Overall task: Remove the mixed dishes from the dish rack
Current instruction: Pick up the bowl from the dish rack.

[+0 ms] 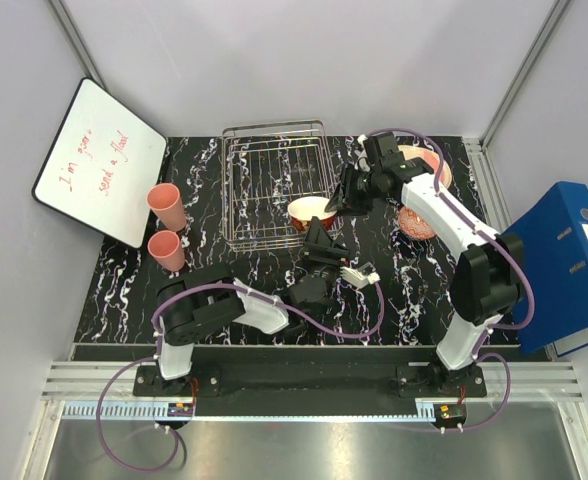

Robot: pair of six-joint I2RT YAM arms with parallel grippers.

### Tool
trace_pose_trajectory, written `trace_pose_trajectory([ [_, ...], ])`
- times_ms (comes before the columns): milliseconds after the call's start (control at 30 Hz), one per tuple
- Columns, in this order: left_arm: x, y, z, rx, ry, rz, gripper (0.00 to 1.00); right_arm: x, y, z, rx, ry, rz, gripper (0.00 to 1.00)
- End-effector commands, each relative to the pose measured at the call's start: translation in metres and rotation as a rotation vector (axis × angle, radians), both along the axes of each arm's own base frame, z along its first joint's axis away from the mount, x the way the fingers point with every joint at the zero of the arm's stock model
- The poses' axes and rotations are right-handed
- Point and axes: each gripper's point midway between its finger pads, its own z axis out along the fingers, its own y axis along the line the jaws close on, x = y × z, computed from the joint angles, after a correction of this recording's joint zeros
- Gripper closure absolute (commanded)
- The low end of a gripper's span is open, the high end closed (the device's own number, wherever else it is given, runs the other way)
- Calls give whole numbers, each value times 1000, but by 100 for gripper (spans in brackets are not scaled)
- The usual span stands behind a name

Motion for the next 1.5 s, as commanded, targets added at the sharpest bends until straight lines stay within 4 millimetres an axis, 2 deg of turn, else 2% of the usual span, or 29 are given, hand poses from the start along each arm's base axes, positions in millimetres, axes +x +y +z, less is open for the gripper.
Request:
trace_pose_trajectory([
  [0,-10,19,97,-476,-211,-17,100,-6,3,-12,-31,16,25,59],
  [67,-10,19,96,-479,-209,-17,100,-2,-4,-13,-60,-6,-25,57],
  [100,-10,19,94,-478,-207,-18,100,0,-7,-6,-65,-27,-40,51],
  [167,-11,19,92,-476,-202,-17,100,5,-12,3,-78,-60,-71,49],
  [200,-10,19,90,-474,-201,-16,100,6,-12,12,-67,-85,-73,53],
  [300,-10,18,87,-473,-196,-18,100,4,-6,22,-39,-95,-38,60],
  [367,-10,17,87,-470,-195,-17,100,1,-2,21,-28,-78,-8,62],
  [500,-10,16,91,-477,-204,-20,100,-6,7,0,-1,2,38,65],
  [633,-10,17,94,-480,-208,-21,100,-11,14,-8,34,32,64,83],
  [667,-10,16,94,-481,-206,-22,100,-11,16,-8,43,36,66,98],
  [700,-10,16,94,-481,-207,-21,100,-12,18,-9,55,43,71,100],
  [867,-8,17,91,-478,-203,-13,100,-11,20,-5,71,37,68,100],
  [1067,1,19,83,-485,-189,39,98,-5,10,17,42,-48,19,100],
  [1167,10,21,75,-495,-179,76,77,-2,5,26,19,-78,-5,100],
  [1200,14,23,73,-497,-178,94,68,1,2,29,7,-95,-18,100],
  [1233,17,25,71,-502,-177,108,55,2,1,31,5,-99,-25,100],
  [1300,23,28,65,-509,-170,137,45,5,0,36,-3,-117,-37,100],
  [1333,25,28,65,-513,-170,144,34,6,-1,38,-2,-119,-42,100],
  [1400,30,31,59,-513,-164,171,23,10,-3,44,-7,-138,-58,100],
  [1467,33,35,58,-527,-161,198,1,11,-2,48,-9,-144,-60,100],
])
